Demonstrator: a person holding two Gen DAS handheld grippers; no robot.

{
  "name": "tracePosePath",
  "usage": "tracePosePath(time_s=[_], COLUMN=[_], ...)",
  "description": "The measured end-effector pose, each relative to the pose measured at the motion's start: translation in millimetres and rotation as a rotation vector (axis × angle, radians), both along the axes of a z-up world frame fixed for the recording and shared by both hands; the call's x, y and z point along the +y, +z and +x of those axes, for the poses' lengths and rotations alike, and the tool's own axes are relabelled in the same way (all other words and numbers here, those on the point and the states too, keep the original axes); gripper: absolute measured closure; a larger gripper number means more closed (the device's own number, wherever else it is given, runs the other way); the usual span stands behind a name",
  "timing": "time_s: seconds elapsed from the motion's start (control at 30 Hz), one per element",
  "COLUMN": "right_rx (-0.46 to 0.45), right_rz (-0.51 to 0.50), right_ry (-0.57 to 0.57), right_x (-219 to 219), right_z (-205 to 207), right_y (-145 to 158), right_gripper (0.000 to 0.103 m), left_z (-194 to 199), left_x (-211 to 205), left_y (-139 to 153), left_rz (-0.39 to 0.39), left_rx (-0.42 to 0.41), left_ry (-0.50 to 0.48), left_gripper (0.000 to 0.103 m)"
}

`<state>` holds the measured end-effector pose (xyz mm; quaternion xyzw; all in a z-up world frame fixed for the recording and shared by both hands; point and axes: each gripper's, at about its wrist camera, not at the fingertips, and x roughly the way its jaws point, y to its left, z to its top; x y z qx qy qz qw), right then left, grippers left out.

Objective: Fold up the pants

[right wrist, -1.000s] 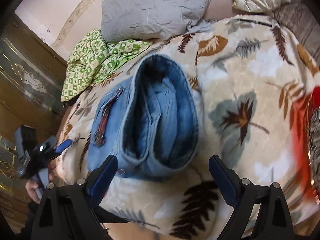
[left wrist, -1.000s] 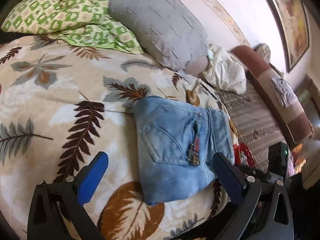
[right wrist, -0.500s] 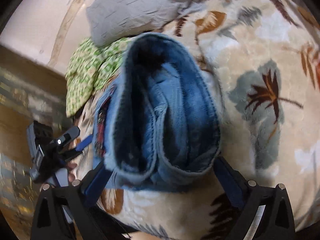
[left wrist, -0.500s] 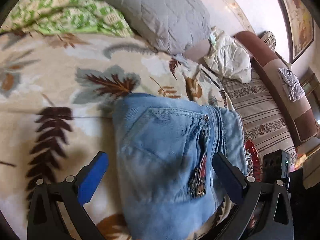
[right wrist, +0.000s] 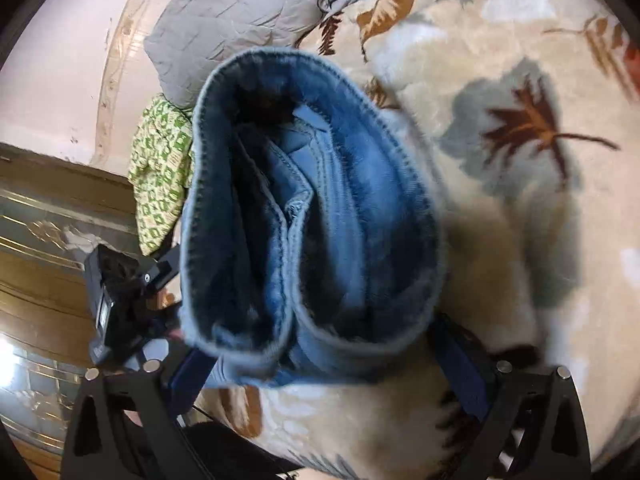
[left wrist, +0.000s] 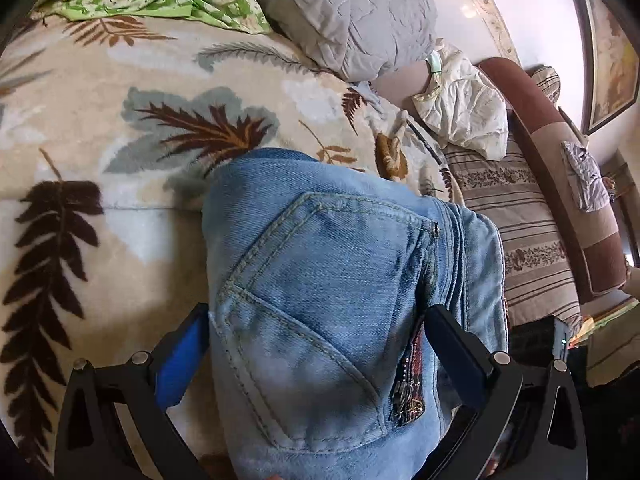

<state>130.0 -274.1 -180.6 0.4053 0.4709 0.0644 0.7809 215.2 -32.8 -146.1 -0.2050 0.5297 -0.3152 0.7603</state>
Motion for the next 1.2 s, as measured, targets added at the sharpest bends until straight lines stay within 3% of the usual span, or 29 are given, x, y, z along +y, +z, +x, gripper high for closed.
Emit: tracePosePath(time_s=[0.1, 0.17, 0.23, 0.33, 0.43, 0.67, 0.8, 0.93, 1.03, 1.2], right_rx=[-0.04, -0.04, -0.039, -0.06, -0.096, -0.241, -0.304, -0.276, -0.191, -0.17], right_rz=[0.0, -0.028, -0.087, -0.1, -0.144, -0.203, -0.223, -0.198, -0.173, -0.153], right_ry=[0.0, -0.002, -0.002, -0.001, 0.023, 0.044, 0.052, 0.056, 0.065, 0.08], right_x=[10, 18, 23, 23, 32, 49, 68, 87, 93, 92], right_z=[13, 20, 22, 19, 20, 26, 45, 78, 95, 100], right_y=[-3, -2, -1, 2, 14, 64, 86, 63, 24, -2], right_gripper=[0.003, 0.013, 0.037, 0.054, 0.06, 0.064, 0.064, 0.064, 0.064, 0.064], left_z=[0, 1, 2, -2, -8, -2, 18, 45, 55, 55], left_x=[1, 2, 4, 4, 4, 21, 43, 62, 68, 78], left_y=[-3, -5, -7, -1, 11, 70, 88, 68, 28, -3], left_rz=[-0.016, -0.01, 0.024, 0.026, 0.022, -0.028, -0.009, 0.058, 0.121, 0.069], left_rx=[0.005, 0.012, 0.017, -0.022, -0.063, -0.191, -0.224, -0.168, -0.09, -0.066], left_ry=[0.005, 0.017, 0.018, -0.009, -0.013, -0.014, 0.013, 0.044, 0.061, 0.104], left_gripper=[0.0, 0.016, 0.046, 0.058, 0.068, 0.07, 0.07, 0.07, 0.07, 0.065])
